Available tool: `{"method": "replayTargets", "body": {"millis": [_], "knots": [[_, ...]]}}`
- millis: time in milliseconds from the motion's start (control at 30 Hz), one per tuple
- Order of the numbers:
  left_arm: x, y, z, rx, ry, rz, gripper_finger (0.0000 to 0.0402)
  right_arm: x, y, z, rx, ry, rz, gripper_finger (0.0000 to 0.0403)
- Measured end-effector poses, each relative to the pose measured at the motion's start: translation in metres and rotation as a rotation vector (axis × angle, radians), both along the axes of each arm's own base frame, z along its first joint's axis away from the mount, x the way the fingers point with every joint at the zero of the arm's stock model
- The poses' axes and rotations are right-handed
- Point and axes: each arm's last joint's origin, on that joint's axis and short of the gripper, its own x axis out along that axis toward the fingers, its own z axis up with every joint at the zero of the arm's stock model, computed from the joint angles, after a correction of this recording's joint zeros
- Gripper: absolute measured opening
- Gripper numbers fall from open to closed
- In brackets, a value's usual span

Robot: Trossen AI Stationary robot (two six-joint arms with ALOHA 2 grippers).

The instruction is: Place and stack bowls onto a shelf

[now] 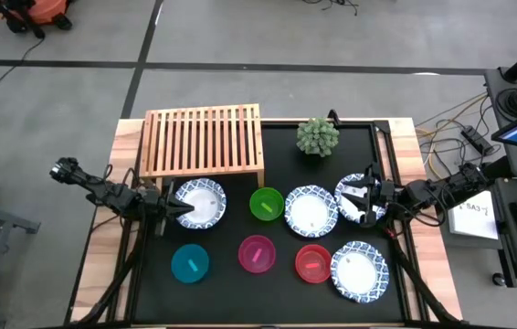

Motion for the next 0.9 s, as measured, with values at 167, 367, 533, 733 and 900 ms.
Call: {"method": "replayTargets", "body": {"millis": [167,367,533,733,900], "knots": [[0.000,0.000,0.000,0.000,0.000,0.000,0.0000,0.000,0.000,0.000,0.336,-0.057,0.044,0.0148],[0.000,0.001,0.004,0.002,-0.039,0.013,0.0000,-0.001,-0.003,0.005,0.342,-0.120,-0.044,0.0148],[-0.004,0.002,0.023,-0.066,-0.223,0.020,0.0000,-0.002,-0.004,0.016,0.336,-0.203,-0.042,0.0148],[-0.012,0.007,0.045,-0.188,-0.448,0.024,0.0000,-0.005,-0.007,0.048,0.319,-0.252,-0.139,0.0148],[-0.015,0.008,0.050,-0.212,-0.505,0.014,0.0000,-0.002,-0.006,0.073,0.239,-0.232,-0.160,0.0148]]}}
